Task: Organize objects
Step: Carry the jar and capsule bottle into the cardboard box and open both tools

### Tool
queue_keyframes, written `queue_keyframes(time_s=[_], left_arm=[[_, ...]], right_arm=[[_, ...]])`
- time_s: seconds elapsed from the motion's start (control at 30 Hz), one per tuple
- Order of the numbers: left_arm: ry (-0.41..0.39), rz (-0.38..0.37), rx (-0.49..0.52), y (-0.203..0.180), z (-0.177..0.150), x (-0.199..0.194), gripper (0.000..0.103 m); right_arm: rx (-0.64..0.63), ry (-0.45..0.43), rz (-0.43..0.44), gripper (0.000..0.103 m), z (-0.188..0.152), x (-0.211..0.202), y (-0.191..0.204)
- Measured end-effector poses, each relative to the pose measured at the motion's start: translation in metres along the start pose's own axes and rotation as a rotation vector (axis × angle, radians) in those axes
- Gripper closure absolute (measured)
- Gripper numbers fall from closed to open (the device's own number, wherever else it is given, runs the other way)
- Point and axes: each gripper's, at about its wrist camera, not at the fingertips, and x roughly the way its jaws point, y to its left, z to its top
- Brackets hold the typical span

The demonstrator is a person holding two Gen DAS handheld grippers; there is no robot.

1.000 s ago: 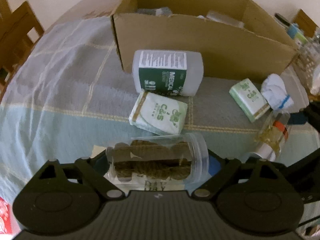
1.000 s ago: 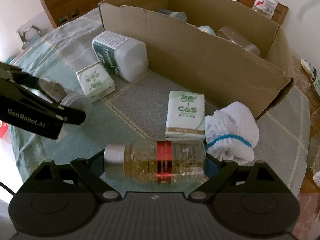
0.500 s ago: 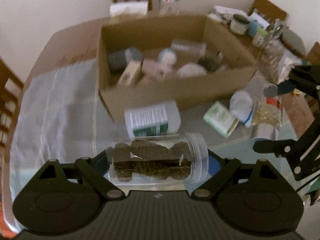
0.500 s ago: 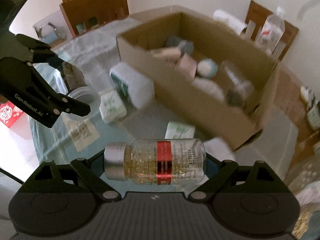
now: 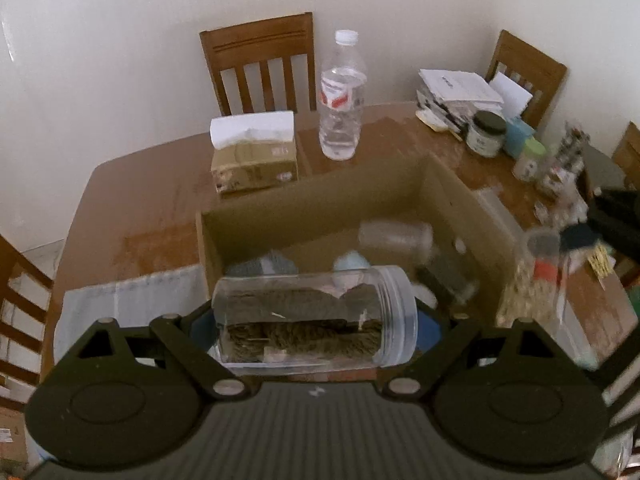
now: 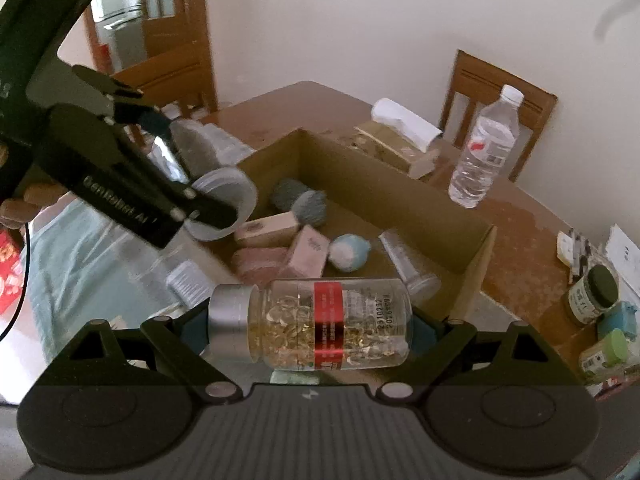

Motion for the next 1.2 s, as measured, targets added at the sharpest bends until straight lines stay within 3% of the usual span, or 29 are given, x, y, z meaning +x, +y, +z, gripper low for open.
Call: queue_keyframes(time_s=[0.17, 0.3, 0.67, 0.93, 1.2], left_arm=[[0.004, 0.004, 0.006, 0.006, 0.023, 0.026, 0.011], [0.018, 0.009, 0.001, 0.011, 0.037, 0.046, 0.011], [0.03, -0.001, -0.038, 0.014, 0.055, 0.081, 0.007], [0.012, -0.014, -0.032, 0.01, 0.049, 0.066, 0.005], [-0.04, 0.024, -0.019, 0.001, 0.023, 0.031, 0.002]], right_arm=[[0.041, -0.026, -0.018, 0.007, 0.013, 0.013, -0.01], [0.045, -0.048, -0.032, 0.0, 0.021, 0.017, -0.013], [0.071, -0.014, -0.047, 0.0, 0.005, 0.014, -0.017], [0.073, -0.008, -0.07, 0.0, -0.002, 0.008, -0.016], [0.083, -0.007, -0.071, 0.0, -0.03, -0.003, -0.009]])
